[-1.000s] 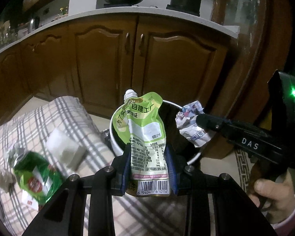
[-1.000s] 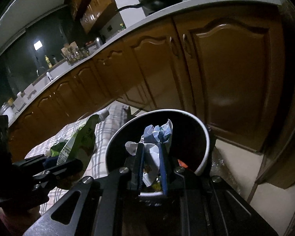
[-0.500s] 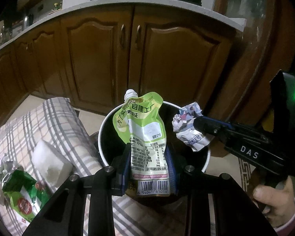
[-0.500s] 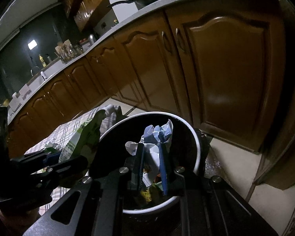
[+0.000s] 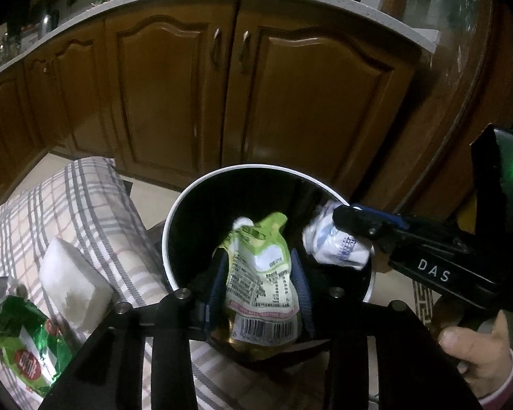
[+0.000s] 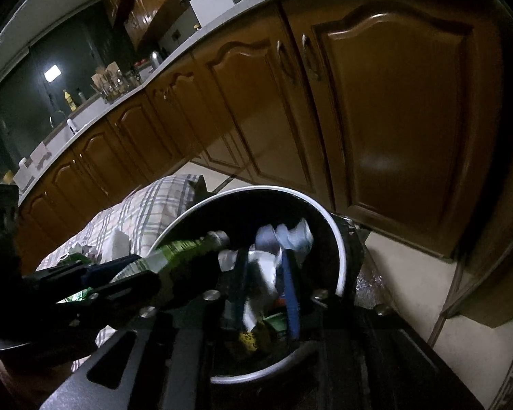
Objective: Collect trash
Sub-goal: 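Carry the pouch and paper over the white bowl and open both tools, then move both open tools back over the table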
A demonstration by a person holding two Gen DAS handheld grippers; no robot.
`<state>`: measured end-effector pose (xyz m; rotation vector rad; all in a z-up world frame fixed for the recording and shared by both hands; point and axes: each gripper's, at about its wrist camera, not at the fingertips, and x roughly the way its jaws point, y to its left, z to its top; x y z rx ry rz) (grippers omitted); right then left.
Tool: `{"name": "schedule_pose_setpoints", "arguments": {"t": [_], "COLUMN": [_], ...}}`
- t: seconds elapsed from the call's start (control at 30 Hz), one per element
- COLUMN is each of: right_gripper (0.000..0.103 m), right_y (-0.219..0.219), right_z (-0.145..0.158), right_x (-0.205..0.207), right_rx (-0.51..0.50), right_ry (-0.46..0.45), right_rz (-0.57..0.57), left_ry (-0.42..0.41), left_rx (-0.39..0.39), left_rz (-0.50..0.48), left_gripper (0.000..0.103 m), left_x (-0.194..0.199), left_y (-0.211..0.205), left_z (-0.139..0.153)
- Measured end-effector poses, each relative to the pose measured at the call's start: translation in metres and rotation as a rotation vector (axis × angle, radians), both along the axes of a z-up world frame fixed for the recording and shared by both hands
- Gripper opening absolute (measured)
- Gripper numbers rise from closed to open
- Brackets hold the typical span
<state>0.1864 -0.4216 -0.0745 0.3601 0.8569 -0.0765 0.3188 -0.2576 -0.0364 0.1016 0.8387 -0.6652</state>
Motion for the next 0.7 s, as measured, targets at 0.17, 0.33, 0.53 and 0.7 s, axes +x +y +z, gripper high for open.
{"name": "schedule_pose_setpoints", "arguments": {"t": [0.17,0.33,0.53,0.7], "right_gripper": [0.041,0.051,0.058,0.067], "right_y": [-0.003,0.000,0.012,0.033], "right_z": [0.002,0.009,0.014,0.015], "right_x": [-0.003,-0.011,-0.019,-0.027], "right_rx": [0.020,0.025,0.038,0.049], "right_ry": [-0.007,-0.034,-0.051,-0.062], "right_rz": [-0.012,-0.022,-0.017,0.004], "left_ry": [-0.024,-0.023,-0.020,-0.011], "left_rx": [-0.027,-0.058,-0.097,-0.113], "left_rz": [0.019,0.051,0.095,0.143], "left_gripper": [0.052,0.055,0.056,0.056], "left_x": [-0.010,-0.024,-0.053,-0.079], "left_y": [0.013,0.034,0.072,0.106], "left_z": [0.008,0.011,0.009,0.007]}}
